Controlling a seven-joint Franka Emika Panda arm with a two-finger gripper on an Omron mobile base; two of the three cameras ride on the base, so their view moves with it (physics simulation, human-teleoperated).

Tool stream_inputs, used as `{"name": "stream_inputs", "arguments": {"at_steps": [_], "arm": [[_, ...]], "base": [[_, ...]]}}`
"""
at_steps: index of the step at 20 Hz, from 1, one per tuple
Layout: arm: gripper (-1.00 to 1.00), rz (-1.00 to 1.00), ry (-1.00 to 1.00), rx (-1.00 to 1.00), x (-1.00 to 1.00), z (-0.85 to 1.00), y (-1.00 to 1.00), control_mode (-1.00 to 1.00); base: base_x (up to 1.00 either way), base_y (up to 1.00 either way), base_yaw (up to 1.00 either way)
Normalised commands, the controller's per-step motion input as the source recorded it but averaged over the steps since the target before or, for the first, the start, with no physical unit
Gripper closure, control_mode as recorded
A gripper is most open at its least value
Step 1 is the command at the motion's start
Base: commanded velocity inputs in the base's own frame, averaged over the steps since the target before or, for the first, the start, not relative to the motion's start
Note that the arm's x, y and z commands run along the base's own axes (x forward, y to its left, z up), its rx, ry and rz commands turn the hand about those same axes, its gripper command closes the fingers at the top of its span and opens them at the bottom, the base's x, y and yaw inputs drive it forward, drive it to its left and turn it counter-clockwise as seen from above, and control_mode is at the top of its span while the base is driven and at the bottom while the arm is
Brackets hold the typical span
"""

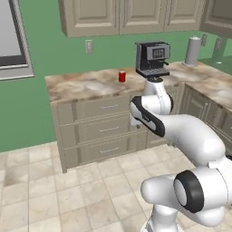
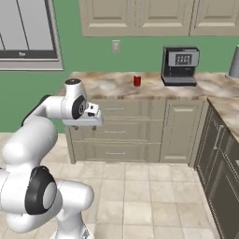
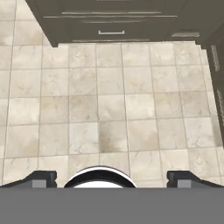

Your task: Four empty soda cans are scattered around the kitchen. Gather all the cans and cluster them next to the stove for recycling.

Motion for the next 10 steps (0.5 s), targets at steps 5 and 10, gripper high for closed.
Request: {"name": "stream_inputs", "arguments": {"at_steps": [5, 10], "arm": [[-1.00, 0.00, 0.00, 0.00, 0.00, 0.00, 0.00, 1.00], [-1.00, 0.00, 0.00, 0.00, 0.00, 0.00, 0.00, 1.00]], "base": [[0.96, -0.29, 0.00], [0.94, -0.36, 0.00]]}}
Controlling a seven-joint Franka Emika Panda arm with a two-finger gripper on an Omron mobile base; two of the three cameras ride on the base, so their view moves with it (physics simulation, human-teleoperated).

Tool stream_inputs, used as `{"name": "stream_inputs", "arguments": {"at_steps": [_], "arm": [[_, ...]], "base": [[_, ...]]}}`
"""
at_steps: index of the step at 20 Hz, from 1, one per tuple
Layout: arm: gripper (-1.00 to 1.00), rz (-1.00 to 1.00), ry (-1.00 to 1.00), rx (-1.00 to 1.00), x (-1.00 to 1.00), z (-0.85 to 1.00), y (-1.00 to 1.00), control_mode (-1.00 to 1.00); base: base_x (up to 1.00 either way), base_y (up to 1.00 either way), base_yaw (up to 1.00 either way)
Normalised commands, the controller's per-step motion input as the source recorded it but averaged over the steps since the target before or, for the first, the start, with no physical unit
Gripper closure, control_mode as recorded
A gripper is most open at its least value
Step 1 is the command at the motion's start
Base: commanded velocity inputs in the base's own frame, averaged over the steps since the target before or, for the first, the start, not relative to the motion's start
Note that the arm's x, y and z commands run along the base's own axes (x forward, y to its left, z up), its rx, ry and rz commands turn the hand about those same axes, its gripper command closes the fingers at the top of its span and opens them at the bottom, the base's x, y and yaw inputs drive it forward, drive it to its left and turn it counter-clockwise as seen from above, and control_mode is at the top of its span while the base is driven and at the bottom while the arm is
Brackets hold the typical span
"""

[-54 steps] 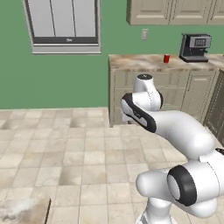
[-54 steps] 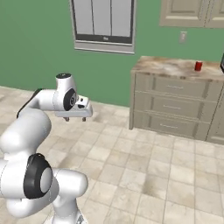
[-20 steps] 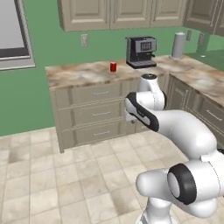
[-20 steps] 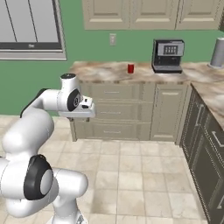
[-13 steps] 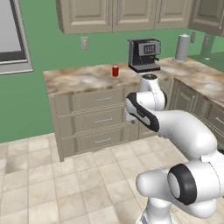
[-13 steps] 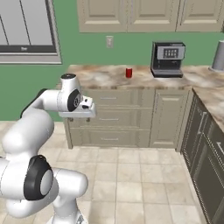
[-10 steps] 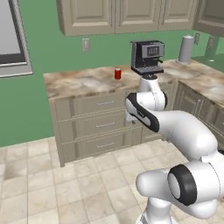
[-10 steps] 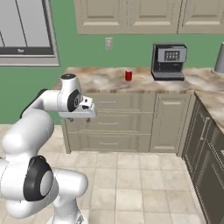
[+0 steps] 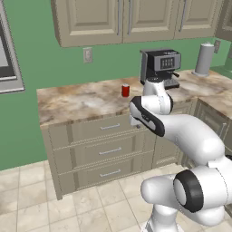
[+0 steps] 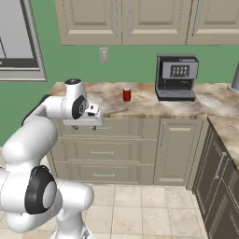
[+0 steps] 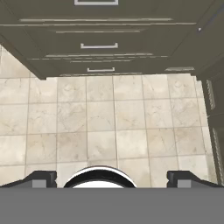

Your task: Four empty soda cans are scattered around the kitchen. Gather all the cans and cluster them next to the stove for recycling.

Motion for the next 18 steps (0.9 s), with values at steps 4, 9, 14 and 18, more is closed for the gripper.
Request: {"name": "stream_inputs", "arguments": {"at_steps": [4, 9, 14, 18], "arm": [[-1.00, 0.00, 0.00, 0.00, 0.00, 0.00, 0.00, 1.00], [-1.00, 0.00, 0.00, 0.00, 0.00, 0.00, 0.00, 1.00], [-1.00, 0.00, 0.00, 0.00, 0.00, 0.00, 0.00, 1.00], [-1.00, 0.00, 0.00, 0.00, 0.00, 0.00, 0.00, 1.00]], "base": [[0.87, -0.39, 0.00], [0.64, -0.04, 0.00], [0.51, -0.01, 0.00], [0.36, -0.13, -0.04]]}}
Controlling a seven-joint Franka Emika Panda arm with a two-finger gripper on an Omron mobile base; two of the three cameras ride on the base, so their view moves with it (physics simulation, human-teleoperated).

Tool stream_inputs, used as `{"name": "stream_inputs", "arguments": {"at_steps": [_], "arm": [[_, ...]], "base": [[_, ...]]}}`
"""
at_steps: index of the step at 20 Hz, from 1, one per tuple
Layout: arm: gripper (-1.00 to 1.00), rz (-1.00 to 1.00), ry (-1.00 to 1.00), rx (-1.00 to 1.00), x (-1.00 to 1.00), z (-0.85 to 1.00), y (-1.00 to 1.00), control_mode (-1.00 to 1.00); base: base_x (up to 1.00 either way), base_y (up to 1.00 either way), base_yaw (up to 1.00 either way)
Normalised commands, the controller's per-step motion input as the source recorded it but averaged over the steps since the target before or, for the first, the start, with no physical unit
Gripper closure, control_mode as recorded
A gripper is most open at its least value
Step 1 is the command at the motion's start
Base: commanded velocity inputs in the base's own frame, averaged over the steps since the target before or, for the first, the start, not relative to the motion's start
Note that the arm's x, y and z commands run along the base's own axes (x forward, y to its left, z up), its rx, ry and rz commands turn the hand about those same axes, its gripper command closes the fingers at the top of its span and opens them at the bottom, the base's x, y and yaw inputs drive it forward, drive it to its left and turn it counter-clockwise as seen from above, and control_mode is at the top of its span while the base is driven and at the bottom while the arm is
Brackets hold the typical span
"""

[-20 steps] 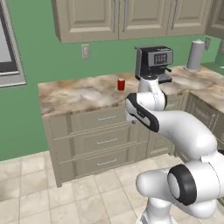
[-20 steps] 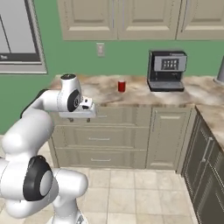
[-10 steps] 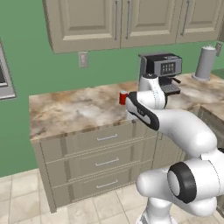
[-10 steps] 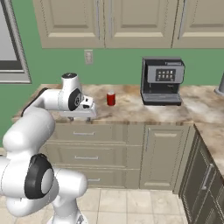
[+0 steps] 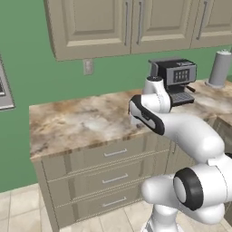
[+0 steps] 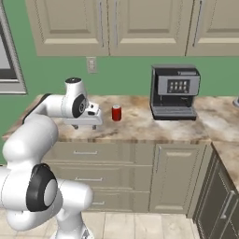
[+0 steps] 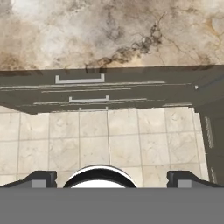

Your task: Four empty soda cans are scattered around the kitchen. Gather all the cans and cluster them next to the stove for recycling.

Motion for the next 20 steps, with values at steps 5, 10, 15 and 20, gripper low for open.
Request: {"name": "stream_inputs", "arguments": {"at_steps": [5, 10, 15, 20], "arm": [[-1.00, 0.00, 0.00, 0.00, 0.00, 0.00, 0.00, 1.00], [-1.00, 0.00, 0.00, 0.00, 0.00, 0.00, 0.00, 1.00], [-1.00, 0.00, 0.00, 0.00, 0.00, 0.00, 0.00, 1.00], [-1.00, 0.00, 0.00, 0.00, 0.00, 0.00, 0.00, 1.00]], "base": [[0.28, -0.26, -0.04], [0.45, -0.34, -0.03], [0.61, -0.16, -0.02], [0.61, -0.01, -0.03]]}}
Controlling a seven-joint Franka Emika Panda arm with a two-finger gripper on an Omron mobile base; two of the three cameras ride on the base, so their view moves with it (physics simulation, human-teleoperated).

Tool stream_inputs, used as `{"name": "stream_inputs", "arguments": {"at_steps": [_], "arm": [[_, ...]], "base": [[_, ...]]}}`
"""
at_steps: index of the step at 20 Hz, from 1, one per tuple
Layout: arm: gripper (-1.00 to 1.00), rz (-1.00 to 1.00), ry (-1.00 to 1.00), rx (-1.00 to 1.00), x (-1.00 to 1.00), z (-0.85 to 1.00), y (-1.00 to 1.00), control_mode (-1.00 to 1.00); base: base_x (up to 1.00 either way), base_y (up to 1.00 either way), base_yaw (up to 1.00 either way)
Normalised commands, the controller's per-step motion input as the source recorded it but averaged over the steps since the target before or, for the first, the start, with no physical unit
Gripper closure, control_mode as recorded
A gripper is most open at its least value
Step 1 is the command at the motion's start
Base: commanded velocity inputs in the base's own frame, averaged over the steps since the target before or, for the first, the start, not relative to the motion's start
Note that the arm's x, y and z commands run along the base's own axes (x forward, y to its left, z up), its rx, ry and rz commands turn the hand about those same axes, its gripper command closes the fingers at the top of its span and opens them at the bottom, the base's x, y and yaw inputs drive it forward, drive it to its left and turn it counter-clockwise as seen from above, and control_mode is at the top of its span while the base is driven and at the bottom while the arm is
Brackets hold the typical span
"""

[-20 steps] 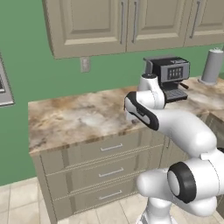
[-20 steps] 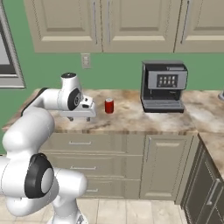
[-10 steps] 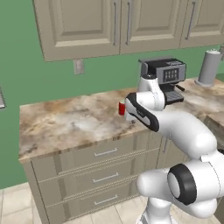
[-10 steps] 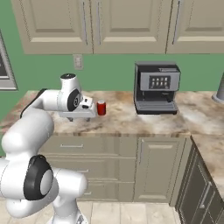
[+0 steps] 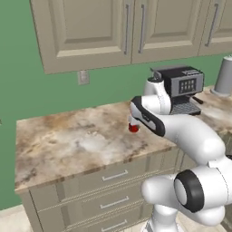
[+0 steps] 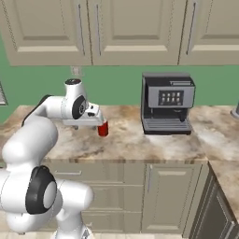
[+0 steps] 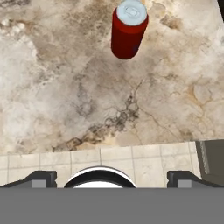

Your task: Four empty soda cans are scattered around the kitchen. Gather all the cans and cluster them next to the stove for recycling.

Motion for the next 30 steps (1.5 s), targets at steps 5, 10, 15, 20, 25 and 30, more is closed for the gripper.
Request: {"name": "stream_inputs", "arguments": {"at_steps": [5, 10, 15, 20, 25, 30], "arm": [[-1.00, 0.00, 0.00, 0.00, 0.00, 0.00, 0.00, 1.00], [-1.00, 0.00, 0.00, 0.00, 0.00, 0.00, 0.00, 1.00], [-1.00, 0.00, 0.00, 0.00, 0.00, 0.00, 0.00, 1.00], [-1.00, 0.00, 0.00, 0.00, 0.00, 0.00, 0.00, 1.00], [-1.00, 0.00, 0.00, 0.00, 0.00, 0.00, 0.00, 1.00], [-1.00, -0.05, 0.00, 0.00, 0.04, -0.05, 0.35, -1.00]], "base": [[0.48, -0.29, -0.02], [0.41, -0.36, -0.01], [0.28, -0.08, -0.03], [0.11, 0.21, -0.07], [0.06, 0.23, -0.07], [0.01, 0.07, -0.02]]}}
